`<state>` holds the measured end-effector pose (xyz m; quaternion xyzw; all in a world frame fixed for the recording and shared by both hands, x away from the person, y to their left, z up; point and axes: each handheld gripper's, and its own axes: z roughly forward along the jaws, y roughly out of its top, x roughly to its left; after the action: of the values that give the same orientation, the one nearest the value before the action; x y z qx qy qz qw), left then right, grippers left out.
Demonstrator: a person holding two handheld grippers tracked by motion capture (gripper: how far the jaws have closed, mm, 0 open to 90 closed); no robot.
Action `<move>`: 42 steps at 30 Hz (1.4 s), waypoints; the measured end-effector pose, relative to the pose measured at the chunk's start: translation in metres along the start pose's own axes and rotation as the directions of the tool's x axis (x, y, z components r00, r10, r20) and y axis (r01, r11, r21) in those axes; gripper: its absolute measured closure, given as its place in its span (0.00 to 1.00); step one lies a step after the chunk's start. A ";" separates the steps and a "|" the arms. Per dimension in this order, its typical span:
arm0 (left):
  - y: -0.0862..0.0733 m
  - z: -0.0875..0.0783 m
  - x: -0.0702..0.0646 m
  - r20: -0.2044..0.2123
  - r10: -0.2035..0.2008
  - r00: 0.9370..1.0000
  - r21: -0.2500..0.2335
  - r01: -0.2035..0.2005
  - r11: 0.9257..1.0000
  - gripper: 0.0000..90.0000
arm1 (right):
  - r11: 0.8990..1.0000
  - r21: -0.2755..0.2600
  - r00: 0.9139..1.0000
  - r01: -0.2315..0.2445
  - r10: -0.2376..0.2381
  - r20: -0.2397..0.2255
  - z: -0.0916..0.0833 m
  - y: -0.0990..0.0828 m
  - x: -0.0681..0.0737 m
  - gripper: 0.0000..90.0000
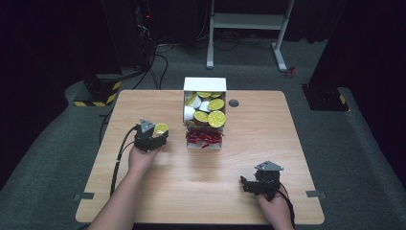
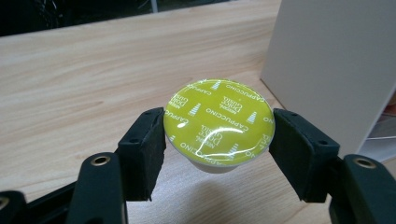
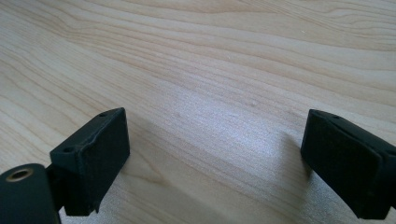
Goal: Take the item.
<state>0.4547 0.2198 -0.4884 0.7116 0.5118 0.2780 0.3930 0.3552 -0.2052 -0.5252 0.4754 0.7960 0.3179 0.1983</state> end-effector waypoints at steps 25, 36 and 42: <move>-0.013 0.023 0.007 -0.021 -0.014 1.000 0.126 0.016 0.992 0.41 | 1.000 0.000 1.000 0.000 0.000 -0.003 0.000 0.000 0.000 0.09; -0.005 0.002 0.010 0.039 -0.032 0.999 0.117 0.027 0.993 0.26 | 1.000 0.000 1.000 0.001 -0.001 -0.003 0.000 0.000 0.000 0.09; -0.010 -0.023 0.011 0.067 -0.033 0.997 0.069 0.028 0.997 0.24 | 1.000 0.001 1.000 -0.002 0.002 -0.003 0.000 0.000 0.001 0.09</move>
<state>0.4345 0.2388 -0.4845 0.7257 0.5180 0.2300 0.3901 0.3547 -0.2048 -0.5250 0.4760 0.7959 0.3183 0.1965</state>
